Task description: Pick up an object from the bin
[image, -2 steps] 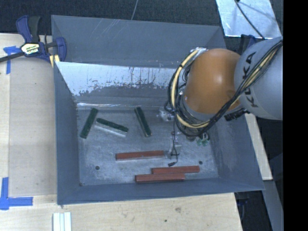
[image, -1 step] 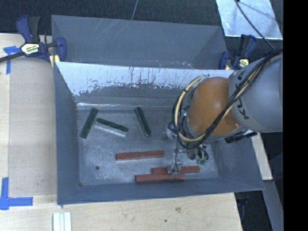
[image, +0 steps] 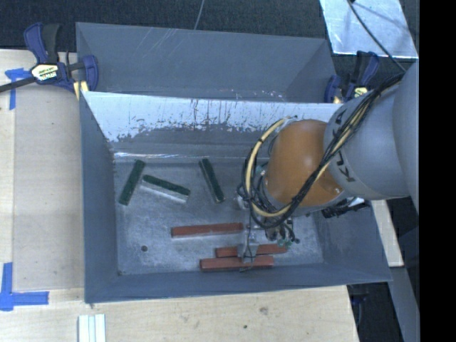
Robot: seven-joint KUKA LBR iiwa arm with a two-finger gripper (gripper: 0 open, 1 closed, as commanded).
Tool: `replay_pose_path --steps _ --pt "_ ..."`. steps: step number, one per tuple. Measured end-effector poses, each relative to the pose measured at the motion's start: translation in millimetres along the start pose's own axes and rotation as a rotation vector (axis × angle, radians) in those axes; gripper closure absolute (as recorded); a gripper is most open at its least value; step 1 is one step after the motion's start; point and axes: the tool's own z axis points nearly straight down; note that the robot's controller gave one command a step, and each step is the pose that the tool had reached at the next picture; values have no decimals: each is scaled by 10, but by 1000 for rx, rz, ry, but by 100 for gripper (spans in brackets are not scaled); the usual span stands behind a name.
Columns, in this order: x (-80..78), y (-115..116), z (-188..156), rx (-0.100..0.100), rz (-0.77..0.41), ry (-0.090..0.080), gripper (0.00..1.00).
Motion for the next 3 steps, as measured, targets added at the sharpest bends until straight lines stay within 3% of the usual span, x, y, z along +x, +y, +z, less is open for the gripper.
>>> replay_pose_path --steps 1,2,3 --pt "9 367 -139 3 13 -2 0" --pt "66 306 -188 0 106 1 100" --pt "71 177 -188 1 128 2 0"
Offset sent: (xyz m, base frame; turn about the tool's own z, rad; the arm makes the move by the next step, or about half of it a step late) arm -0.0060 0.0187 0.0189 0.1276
